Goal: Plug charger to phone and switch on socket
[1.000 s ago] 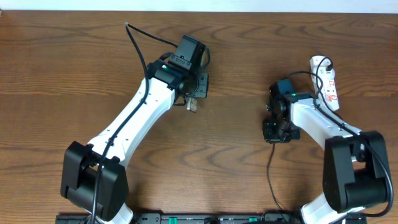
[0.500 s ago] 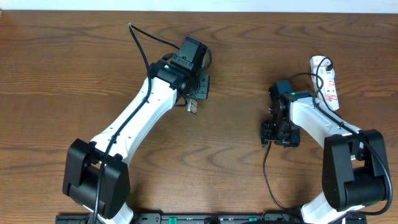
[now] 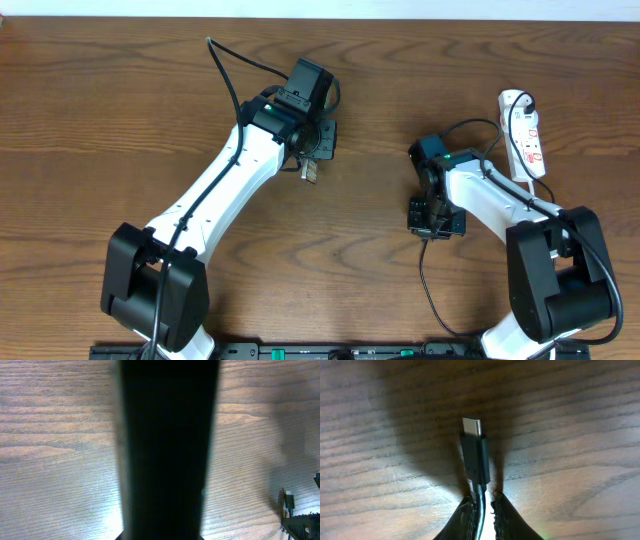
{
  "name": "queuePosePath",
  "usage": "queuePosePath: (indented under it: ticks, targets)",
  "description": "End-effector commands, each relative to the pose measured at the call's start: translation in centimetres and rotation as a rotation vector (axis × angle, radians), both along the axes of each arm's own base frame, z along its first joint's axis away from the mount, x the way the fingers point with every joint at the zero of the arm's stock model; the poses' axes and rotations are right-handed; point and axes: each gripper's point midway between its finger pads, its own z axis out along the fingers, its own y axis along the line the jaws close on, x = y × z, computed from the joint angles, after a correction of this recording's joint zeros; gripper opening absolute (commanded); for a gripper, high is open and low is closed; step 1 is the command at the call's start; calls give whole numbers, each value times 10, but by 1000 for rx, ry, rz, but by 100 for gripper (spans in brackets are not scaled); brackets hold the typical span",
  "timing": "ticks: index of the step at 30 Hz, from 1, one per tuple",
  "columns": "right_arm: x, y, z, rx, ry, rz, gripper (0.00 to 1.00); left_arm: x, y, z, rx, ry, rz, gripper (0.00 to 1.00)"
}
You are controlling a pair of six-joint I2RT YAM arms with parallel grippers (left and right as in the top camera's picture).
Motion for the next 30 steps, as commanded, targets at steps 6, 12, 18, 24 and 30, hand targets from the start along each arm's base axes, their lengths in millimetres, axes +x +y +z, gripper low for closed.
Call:
queuePosePath:
  ticks: [6,12,18,24,30]
  targets:
    - [-10,-8,-17,-48,1,-45,3,4,0,3,10,-18,-10,7]
    - [-11,-4,-14,-2,21,37,1,3,0,7,2,-20,-12,8]
    - [3,42,24,400,-58,233,1,9,-6,41,-102,-89,-19,7]
    - [13,99,132,991,-391,486,1,18,-26,124,-621,-133,-178,8]
    - [0,123,230,1505,-749,769,1,19,-28,187,-945,-160,-324,7]
